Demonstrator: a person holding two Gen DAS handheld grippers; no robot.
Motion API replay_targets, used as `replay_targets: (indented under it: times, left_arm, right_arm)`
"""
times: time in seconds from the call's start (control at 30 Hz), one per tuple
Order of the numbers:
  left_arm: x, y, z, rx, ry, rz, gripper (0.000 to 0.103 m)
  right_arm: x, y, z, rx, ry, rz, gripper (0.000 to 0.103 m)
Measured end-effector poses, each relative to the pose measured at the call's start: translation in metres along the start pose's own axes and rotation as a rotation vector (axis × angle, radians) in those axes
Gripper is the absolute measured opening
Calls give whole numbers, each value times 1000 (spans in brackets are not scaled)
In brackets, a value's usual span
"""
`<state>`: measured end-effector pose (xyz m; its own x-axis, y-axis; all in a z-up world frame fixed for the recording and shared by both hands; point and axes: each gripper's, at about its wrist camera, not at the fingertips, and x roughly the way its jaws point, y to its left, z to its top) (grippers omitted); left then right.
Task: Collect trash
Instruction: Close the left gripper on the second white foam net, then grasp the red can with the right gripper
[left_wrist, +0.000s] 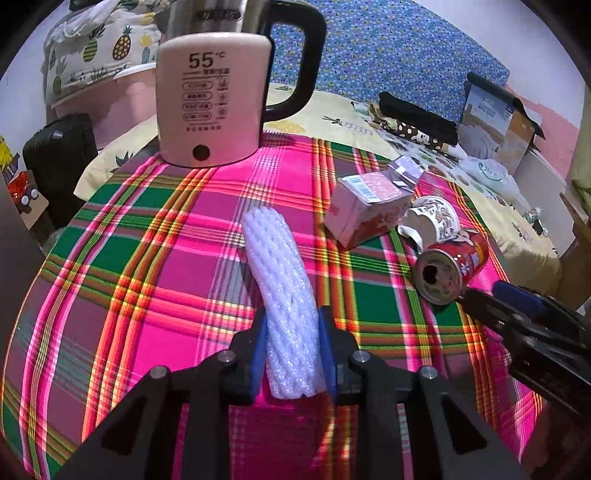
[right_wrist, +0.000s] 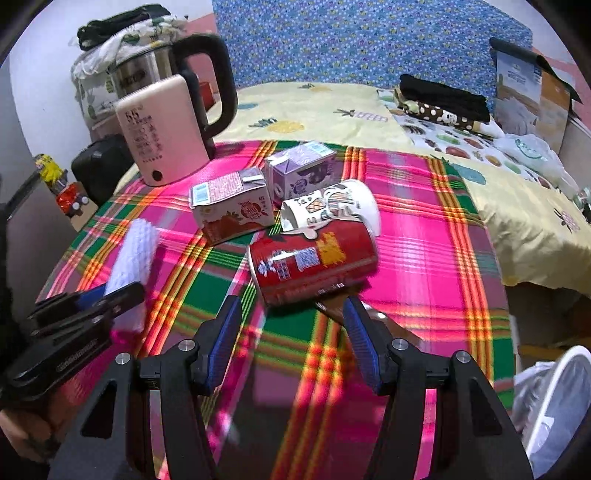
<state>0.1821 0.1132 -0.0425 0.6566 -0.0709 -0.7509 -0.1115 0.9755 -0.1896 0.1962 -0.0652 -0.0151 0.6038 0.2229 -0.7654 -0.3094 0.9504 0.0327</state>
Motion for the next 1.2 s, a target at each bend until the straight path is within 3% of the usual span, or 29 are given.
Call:
replay_targets:
  times: [0.2, 0.47, 0.67, 0.87, 1.03, 1.2]
  left_arm:
    - [6, 3, 1, -3, 15, -19, 27]
    - [8, -5, 0, 15, 18, -27, 27]
    - [12, -13, 3, 28, 30, -35, 28]
    - [17, -11, 7, 28, 35, -30, 31]
    - [19, -10, 7, 22, 29, -37, 42]
    - [20, -12, 7, 21, 22, -35, 43]
  right_arm:
    - [11, -8, -1, 19, 27, -44, 59]
    - [-19, -61, -16, 145, 15, -120, 59]
    - [-33, -51, -13, 181, -52, -6, 59]
    - [-5, -41, 4, 205, -43, 30, 59]
    - [6, -42, 7, 273, -25, 67, 64]
    - [11, -37, 11, 272, -12, 57, 64]
